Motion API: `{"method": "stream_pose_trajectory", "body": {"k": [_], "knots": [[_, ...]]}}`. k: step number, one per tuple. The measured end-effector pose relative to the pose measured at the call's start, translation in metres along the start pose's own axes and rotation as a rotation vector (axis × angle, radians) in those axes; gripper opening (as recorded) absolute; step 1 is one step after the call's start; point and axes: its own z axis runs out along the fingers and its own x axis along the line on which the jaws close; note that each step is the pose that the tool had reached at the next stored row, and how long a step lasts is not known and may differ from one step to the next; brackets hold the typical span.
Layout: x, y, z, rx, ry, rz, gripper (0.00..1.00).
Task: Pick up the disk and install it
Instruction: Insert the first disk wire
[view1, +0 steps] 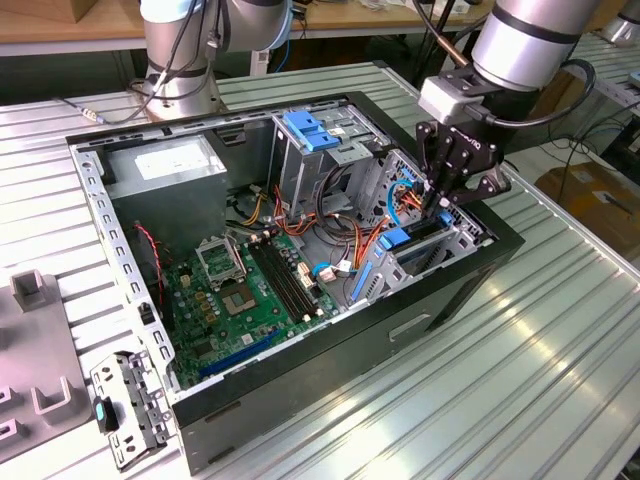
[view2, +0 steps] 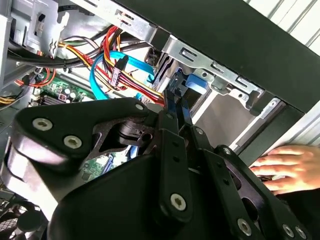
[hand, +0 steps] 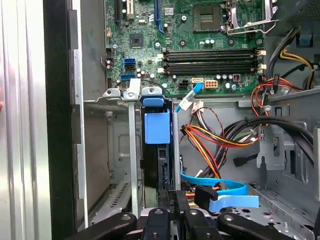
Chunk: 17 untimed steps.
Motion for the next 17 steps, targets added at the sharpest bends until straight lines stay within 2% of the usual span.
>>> {"method": "stream_pose_trajectory", "body": {"k": [6, 7, 8, 9, 10, 13, 17], "knots": [[0.0006, 0.0007, 0.0017, -0.0001, 0.0000, 0.002, 0.17], [0.0015, 0.0009, 0.0036, -0.0002, 0.0001, 0.002, 0.17], [0.0013, 0.0008, 0.0087, -0.0002, -0.0001, 0.002, 0.17], [0.0013, 0.0008, 0.0095, -0.0003, -0.0005, 0.002, 0.17], [0.0013, 0.0009, 0.0061, 0.0001, 0.0001, 0.002, 0.25], [0.0015, 0.0009, 0.0000, 0.0010, -0.0001, 0.002, 0.25], [0.0015, 0.0009, -0.0006, 0.0013, -0.0003, 0.002, 0.24]]}}
